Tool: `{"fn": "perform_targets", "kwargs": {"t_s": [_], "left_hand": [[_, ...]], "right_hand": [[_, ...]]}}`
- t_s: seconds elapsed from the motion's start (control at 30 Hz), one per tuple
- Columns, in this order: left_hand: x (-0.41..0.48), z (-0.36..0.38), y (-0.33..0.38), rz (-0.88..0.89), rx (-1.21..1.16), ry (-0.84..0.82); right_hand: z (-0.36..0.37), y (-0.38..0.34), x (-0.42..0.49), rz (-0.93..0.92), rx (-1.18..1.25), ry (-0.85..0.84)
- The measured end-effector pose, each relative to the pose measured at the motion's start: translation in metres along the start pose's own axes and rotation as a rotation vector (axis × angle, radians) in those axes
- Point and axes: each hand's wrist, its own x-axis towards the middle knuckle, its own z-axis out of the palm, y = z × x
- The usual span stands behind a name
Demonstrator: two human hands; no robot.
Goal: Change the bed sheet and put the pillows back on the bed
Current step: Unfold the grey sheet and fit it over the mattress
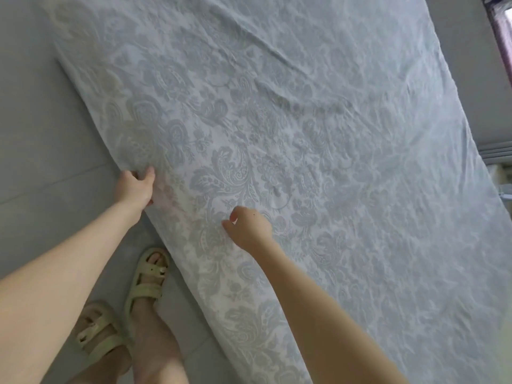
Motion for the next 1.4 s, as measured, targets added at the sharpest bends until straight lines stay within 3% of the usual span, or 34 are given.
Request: {"fn": "perform_targets", "kwargs": {"t_s": [0.17, 0.43, 0.57, 0.7, 0.87, 1.03, 1.3, 1.4], "left_hand": [[0.049, -0.024, 0.034, 0.066, 0.033, 0.105], [0.037, -0.070, 0.038, 0.141, 0.206, 0.000], [0.043, -0.066, 0.040, -0.002, 0.147, 0.060], [0.066, -0.050, 0.070, -0.184, -0.103, 0.023], [0.120, -0.058, 0.120, -0.093, -0.222, 0.107], [0.176, -0.075, 0.160, 0.027, -0.125, 0.240], [0.168, -0.117, 0.168, 0.353, 0.258, 0.070], [0.165, -0.131, 0.162, 0.308, 0.228, 0.071]], "right_hand": [[-0.022, -0.041, 0.043, -0.009, -0.023, -0.022], [-0.078, -0.109, 0.091, -0.140, -0.065, -0.050], [-0.102, -0.132, 0.107, -0.229, -0.141, -0.085], [-0.120, -0.150, 0.130, -0.262, -0.146, -0.065], [-0.134, -0.171, 0.155, -0.261, -0.143, -0.070], [-0.140, -0.194, 0.178, -0.259, -0.141, -0.064], [-0.153, -0.247, 0.198, -0.249, -0.158, -0.043], [-0.154, -0.274, 0.205, -0.235, -0.187, -0.042]]}}
